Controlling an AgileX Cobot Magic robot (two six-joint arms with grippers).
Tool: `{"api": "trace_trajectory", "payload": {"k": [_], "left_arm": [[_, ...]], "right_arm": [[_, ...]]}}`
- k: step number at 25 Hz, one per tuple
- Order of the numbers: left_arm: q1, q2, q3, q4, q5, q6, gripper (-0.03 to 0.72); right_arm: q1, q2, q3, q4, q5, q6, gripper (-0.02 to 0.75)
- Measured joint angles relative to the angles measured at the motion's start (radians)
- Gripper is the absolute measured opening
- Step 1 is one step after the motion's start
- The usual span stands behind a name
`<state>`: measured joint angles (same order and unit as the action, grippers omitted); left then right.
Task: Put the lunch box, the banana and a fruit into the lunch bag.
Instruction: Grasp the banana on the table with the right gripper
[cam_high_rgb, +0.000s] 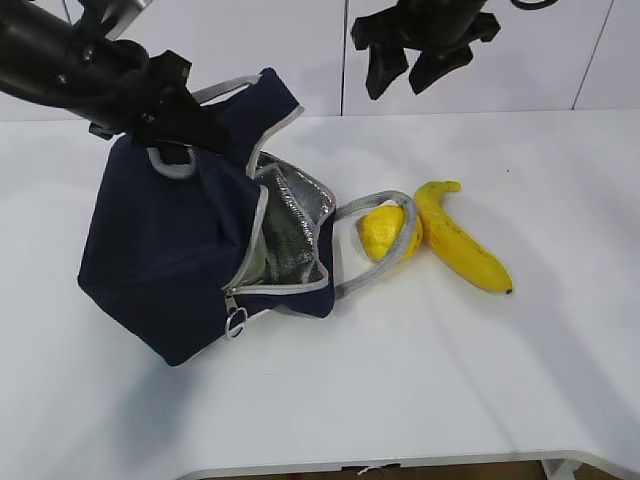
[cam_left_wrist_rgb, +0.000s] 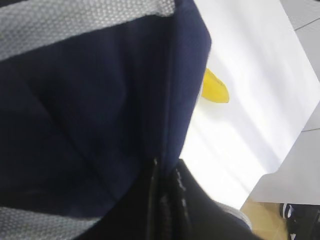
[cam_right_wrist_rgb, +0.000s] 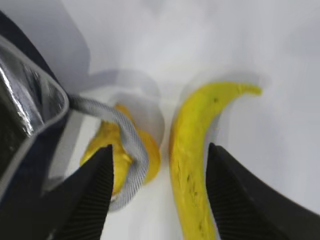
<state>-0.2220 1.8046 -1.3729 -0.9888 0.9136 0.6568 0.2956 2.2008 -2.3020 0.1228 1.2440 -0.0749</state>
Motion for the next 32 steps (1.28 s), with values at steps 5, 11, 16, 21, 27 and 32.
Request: {"api": "trace_trajectory", "payload": {"k": [5, 11, 16, 21, 27, 32], "left_arm": [[0.0, 0.0, 0.0, 0.013, 0.017, 0.0, 0.0], [0.0, 0.0, 0.0, 0.03, 0.024, 0.0, 0.0], [0.0, 0.0, 0.0, 0.031, 0.026, 0.0, 0.0], [0.0, 0.0, 0.0, 0.034, 0.026, 0.0, 0.0], [0.0, 0.0, 0.0, 0.036, 0.026, 0.0, 0.0], [0.0, 0.0, 0.0, 0.036, 0.026, 0.0, 0.0]], "right_arm": [[0.0, -0.054, 0.135, -0.1, 0.0, 0.022, 0.482], [0.0, -0.083, 0.303, -0.141, 0.0, 0.026, 0.482], [0.0, -0.087, 0.377, -0.211, 0.0, 0.026, 0.482], [0.0, -0.087, 0.416, -0.218, -0.003, 0.026, 0.482], [0.0, -0.083, 0.416, -0.221, -0.003, 0.026, 0.482], [0.0, -0.046, 0.416, -0.221, -0.006, 0.026, 0.482]]}}
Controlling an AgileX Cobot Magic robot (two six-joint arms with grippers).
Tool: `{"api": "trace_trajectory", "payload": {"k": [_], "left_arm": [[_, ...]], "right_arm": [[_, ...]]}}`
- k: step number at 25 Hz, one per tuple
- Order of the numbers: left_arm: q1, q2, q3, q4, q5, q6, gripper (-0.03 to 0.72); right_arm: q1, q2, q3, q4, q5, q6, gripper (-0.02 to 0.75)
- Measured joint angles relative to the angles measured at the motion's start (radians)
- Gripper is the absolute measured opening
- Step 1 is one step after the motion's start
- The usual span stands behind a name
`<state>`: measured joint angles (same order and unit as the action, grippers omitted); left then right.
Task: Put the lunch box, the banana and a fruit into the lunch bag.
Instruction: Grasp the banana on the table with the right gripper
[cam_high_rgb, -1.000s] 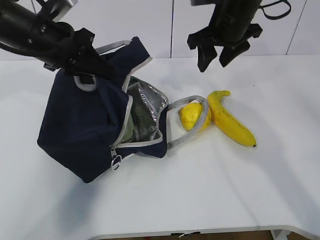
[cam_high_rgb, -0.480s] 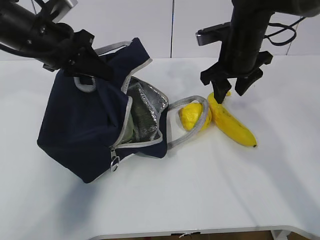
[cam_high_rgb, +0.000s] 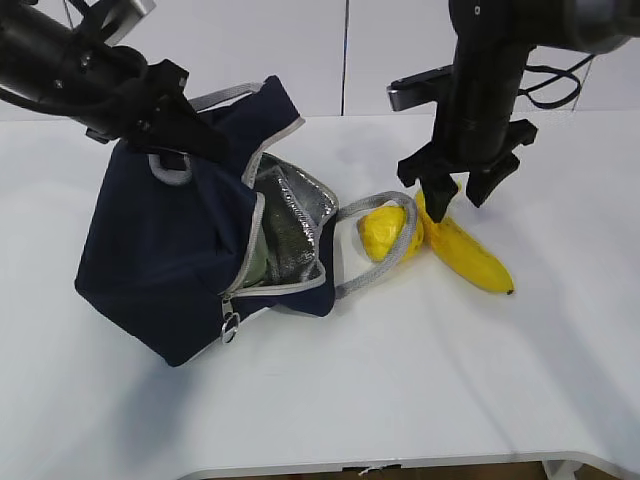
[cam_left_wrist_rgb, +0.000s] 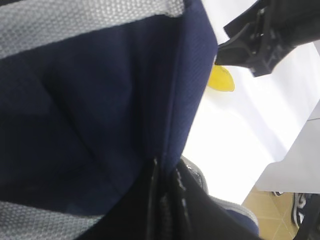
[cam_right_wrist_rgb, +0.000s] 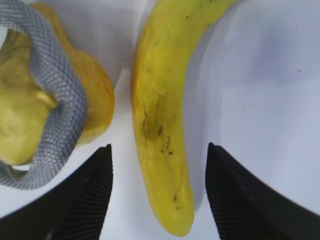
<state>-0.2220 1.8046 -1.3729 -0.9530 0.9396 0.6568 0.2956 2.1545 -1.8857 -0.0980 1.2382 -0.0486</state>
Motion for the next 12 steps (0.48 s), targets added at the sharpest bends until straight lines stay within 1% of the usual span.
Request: {"api": "trace_trajectory", "payload": {"k": [12], "left_arm": [[0.0, 0.0, 0.0, 0.007, 0.0, 0.0, 0.0]], "right_arm": [[-0.004, 0.069, 0.0, -0.005, -0.006, -0.001, 0.482]]}}
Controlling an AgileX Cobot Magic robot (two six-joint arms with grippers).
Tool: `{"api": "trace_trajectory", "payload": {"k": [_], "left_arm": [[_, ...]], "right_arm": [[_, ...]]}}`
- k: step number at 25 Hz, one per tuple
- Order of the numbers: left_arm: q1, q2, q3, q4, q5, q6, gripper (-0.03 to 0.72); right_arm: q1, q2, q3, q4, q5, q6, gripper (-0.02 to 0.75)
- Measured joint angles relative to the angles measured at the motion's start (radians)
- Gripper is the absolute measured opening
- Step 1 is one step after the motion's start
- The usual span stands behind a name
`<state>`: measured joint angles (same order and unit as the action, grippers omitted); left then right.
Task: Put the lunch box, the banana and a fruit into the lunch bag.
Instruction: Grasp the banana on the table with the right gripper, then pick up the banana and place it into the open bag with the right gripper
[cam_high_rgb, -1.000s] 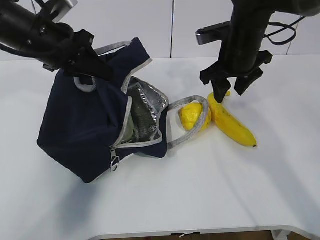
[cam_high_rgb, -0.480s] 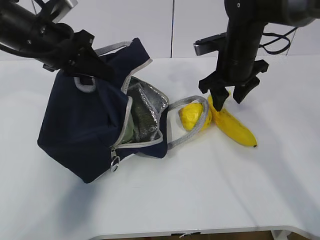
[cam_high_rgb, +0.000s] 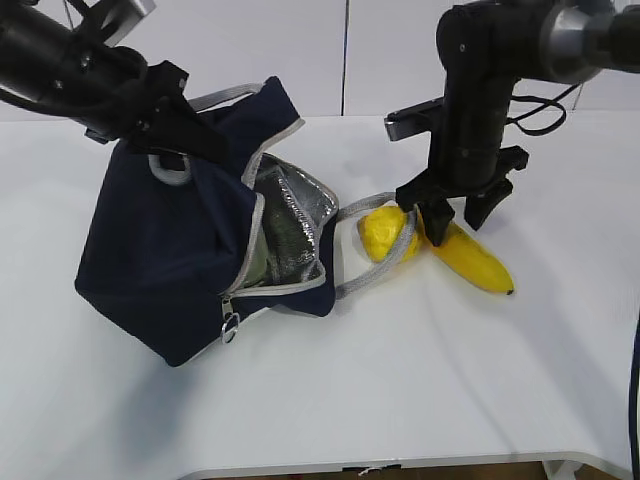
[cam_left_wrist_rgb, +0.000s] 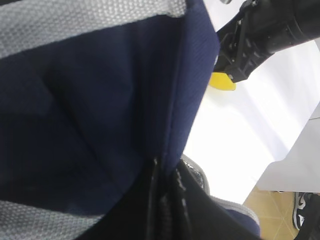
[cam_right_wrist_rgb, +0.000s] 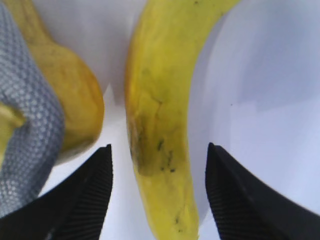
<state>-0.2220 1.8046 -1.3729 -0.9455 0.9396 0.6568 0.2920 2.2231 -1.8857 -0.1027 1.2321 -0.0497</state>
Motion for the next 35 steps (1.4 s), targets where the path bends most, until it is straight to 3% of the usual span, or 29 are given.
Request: {"api": "trace_trajectory", "payload": {"k": [11, 16, 18, 30, 35], "left_arm": [[0.0, 0.0, 0.0, 0.021, 0.0, 0.0, 0.0], [0.0, 0.0, 0.0, 0.024, 0.0, 0.0, 0.0], [0.0, 0.0, 0.0, 0.024, 0.0, 0.0, 0.0], [0.022, 0.0, 0.0, 0.023, 0.0, 0.0, 0.0], [0.066, 0.0, 0.0, -0.021, 0.015, 0.0, -0.001]], "right_arm": [[-0.002, 0.055, 0.0, -0.001, -0.006, -0.007, 0.468], [-0.002, 0.057, 0.0, 0.003, -0.006, -0.007, 0.324], [-0.002, 0.057, 0.0, 0.003, -0.007, -0.007, 0.303], [-0.002, -0.076, 0.0, 0.003, -0.008, -0.007, 0.3], [-0.002, -0.168, 0.0, 0.113, -0.005, -0.025, 0.3]]}}
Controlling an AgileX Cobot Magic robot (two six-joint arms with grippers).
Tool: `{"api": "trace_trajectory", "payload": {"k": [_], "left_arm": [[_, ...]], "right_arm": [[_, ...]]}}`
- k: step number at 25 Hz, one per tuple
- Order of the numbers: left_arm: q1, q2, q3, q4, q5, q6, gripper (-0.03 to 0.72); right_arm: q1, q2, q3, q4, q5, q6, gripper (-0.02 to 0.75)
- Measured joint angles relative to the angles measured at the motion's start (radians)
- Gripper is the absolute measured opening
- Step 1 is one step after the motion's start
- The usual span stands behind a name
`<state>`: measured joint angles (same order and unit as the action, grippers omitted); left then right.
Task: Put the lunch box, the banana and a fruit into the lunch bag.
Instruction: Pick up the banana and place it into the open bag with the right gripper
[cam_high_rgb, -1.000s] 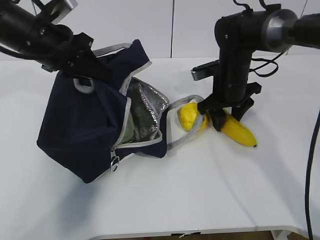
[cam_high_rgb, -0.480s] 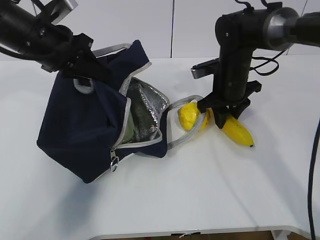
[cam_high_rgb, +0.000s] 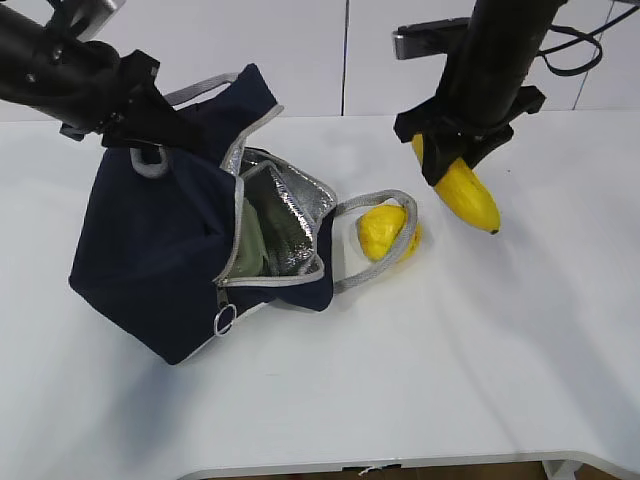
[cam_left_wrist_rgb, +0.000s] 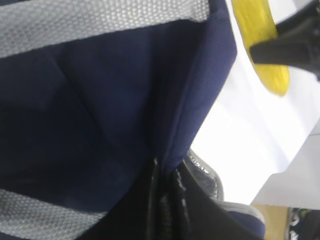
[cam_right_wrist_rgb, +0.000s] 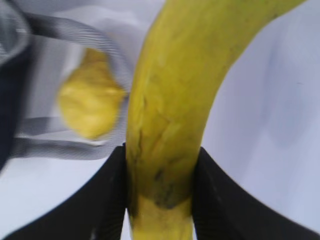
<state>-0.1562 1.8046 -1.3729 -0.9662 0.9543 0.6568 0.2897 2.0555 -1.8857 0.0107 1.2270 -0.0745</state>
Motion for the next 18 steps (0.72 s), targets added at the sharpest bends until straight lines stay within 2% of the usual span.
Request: {"api": "trace_trajectory", "payload": {"k": [2, 8, 11, 18], "left_arm": [[0.018, 0.0, 0.0, -0.03, 0.015, 0.0, -0.001], [0.039, 0.0, 0.0, -0.093, 0.073, 0.0, -0.001], [0.039, 0.0, 0.0, -0.11, 0.094, 0.0, -0.001], [0.039, 0.0, 0.0, -0.139, 0.088, 0.0, -0.001]], "right_arm": [[0.0, -0.014, 0.0, 0.085, 0.002, -0.038, 0.3], [0.0, -0.016, 0.0, 0.437, 0.007, -0.235, 0.3], [0.0, -0.016, 0.0, 0.533, 0.007, -0.305, 0.3], [0.002, 0.023, 0.0, 0.661, 0.007, -0.351, 0.3]]}}
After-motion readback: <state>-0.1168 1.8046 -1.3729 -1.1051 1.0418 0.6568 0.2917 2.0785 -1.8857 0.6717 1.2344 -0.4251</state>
